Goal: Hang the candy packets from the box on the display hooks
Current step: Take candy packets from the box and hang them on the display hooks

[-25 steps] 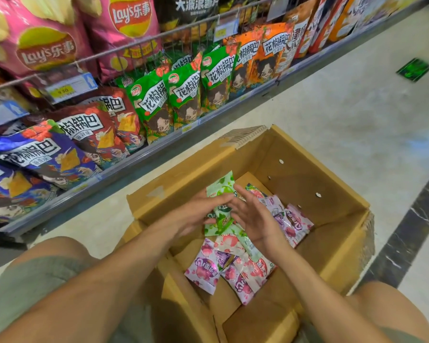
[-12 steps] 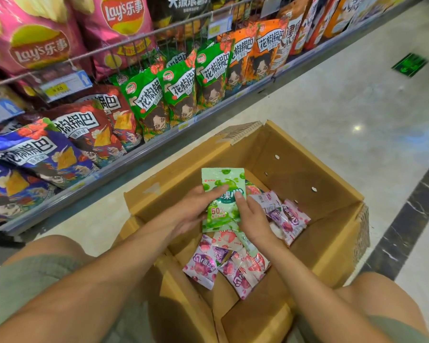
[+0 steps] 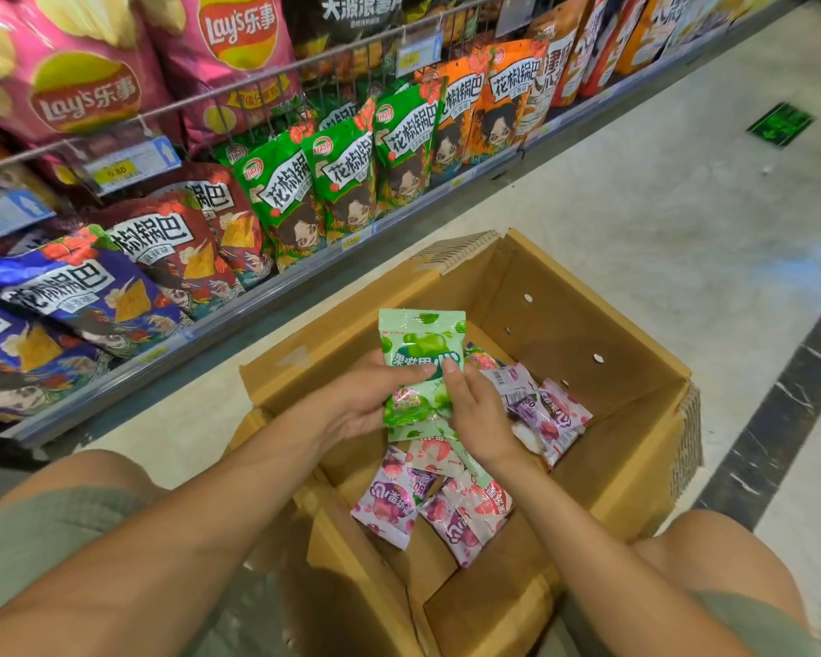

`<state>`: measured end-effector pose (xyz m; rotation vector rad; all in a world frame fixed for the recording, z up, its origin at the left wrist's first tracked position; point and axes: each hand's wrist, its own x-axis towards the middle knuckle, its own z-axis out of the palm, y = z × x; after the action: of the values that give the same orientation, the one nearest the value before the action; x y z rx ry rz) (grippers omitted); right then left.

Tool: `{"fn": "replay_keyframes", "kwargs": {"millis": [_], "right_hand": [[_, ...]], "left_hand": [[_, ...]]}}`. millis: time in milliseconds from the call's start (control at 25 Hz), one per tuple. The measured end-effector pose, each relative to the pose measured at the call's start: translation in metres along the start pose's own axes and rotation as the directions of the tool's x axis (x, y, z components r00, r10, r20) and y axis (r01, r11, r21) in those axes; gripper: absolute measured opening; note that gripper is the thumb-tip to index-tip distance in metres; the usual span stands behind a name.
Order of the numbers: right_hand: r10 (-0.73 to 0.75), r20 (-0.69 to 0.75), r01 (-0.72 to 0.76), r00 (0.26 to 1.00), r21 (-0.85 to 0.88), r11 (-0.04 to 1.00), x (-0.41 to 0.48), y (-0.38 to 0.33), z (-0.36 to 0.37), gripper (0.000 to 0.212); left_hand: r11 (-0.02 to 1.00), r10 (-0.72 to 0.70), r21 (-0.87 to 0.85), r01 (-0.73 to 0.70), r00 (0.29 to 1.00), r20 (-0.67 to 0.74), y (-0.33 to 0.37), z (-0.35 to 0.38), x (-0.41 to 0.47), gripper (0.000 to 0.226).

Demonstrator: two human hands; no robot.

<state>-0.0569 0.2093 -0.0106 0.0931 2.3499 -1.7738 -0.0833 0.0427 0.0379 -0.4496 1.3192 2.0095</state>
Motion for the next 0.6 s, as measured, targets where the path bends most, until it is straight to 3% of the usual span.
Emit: {"fn": "replay_keyframes", "kwargs": {"millis": [200, 360, 480, 600], "right_hand": [[0.136, -0.062, -0.135, 0.989, 0.008, 0.991, 0.017, 0.003, -0.040, 0.051], [0.242, 0.054, -0.214, 0.969, -0.310, 0.926, 0.037, 0.037, -0.056, 0.044], [0.319, 0.251, -0.095, 0.914, -0.632, 0.769, 0.049, 0.063, -0.045, 0.026], [0.447, 0.351, 0.049, 0.823, -0.827, 0.559, 0.061, 0.091, -0.022, 0.041]], "left_hand": [[0.981, 0.192, 0.059, -0.184, 0.960, -0.206, 0.039, -0.017, -0.005, 0.027], [0.962, 0.269, 0.130, -0.240, 0.914, -0.302, 0.050, -0.032, -0.004, 0.032], [0.963, 0.265, 0.133, -0.234, 0.910, -0.319, 0.050, -0.033, -0.003, 0.026], [0.965, 0.256, 0.146, -0.219, 0.912, -0.322, 0.045, -0.036, 0.000, 0.025]]}}
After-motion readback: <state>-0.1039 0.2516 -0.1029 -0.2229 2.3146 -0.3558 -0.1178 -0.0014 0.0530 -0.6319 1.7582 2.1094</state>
